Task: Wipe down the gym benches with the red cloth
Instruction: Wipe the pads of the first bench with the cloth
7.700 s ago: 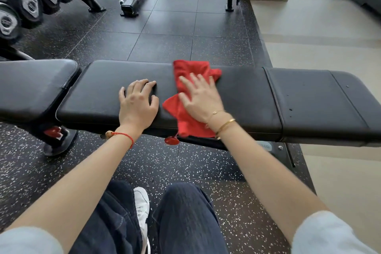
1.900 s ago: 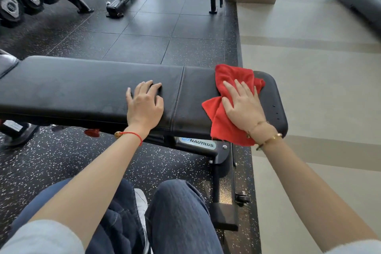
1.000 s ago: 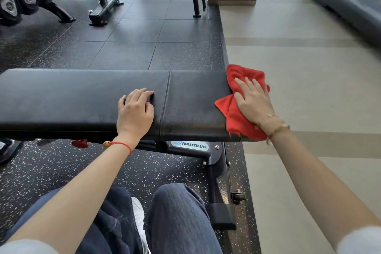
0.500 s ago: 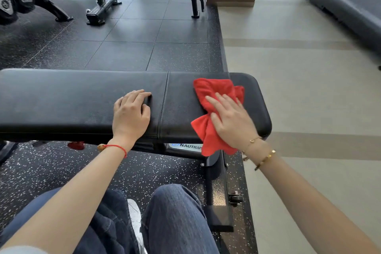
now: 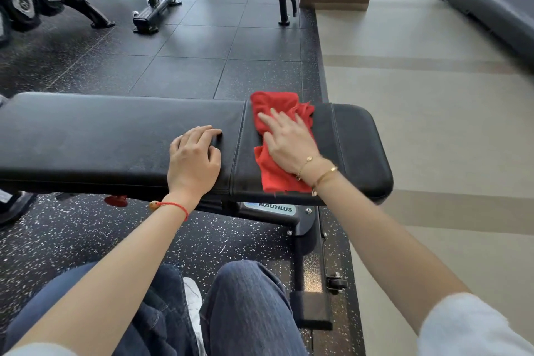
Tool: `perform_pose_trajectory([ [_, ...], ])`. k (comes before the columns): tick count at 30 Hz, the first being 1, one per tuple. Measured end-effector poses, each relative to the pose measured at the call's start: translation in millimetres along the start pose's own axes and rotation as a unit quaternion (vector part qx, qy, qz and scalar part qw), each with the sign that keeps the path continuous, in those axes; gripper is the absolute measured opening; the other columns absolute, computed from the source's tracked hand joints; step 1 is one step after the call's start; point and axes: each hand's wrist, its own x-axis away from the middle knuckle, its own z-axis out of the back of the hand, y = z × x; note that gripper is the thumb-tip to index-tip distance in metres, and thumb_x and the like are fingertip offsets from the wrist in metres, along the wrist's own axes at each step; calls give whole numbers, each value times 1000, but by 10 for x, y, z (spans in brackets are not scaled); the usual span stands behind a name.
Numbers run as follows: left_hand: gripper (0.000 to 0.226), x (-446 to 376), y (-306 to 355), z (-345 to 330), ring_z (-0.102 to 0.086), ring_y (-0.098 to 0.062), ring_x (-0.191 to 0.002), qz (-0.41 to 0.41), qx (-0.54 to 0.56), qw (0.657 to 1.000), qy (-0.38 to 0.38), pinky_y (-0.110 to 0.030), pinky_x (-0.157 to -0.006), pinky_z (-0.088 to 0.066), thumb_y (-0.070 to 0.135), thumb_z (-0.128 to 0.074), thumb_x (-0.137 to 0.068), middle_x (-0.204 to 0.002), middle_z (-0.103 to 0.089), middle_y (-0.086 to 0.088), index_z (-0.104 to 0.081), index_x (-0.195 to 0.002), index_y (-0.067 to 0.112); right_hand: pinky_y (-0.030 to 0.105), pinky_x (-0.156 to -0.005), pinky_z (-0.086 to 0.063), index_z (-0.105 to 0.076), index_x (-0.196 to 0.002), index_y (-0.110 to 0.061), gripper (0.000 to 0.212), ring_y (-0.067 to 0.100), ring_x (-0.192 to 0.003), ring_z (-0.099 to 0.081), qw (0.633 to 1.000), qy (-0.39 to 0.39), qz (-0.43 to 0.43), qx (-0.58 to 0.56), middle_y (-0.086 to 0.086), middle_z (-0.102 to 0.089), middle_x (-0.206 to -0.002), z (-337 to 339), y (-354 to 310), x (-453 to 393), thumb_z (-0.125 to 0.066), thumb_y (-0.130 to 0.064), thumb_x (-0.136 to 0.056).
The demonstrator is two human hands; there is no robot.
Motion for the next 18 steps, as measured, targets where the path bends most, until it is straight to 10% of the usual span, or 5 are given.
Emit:
perform_pose_trajectory([
  [12,36,-12,23,-8,-48,-15,-130,10,-11,1000,2,-40,-113,-29,18,-47,-91,-134,-59,4,-61,-123,24,43,-122,-2,-30,-151,-27,51,23,-148,-21,994,-1,-104,-38,2,-25,-160,72,543,-112,-33,-31,-100],
  [18,37,-27,20,13,-50,-13,-128,14,1,1000,9,-37,-110,-30,19,-46,-89,-131,-61,7,-63,-121,26,44,-121,-8,-29,-151,-30,51,23,-147,-22,998,-34,5,-48,2,-23,-161,-98,-348,-525,-33,-35,-100],
])
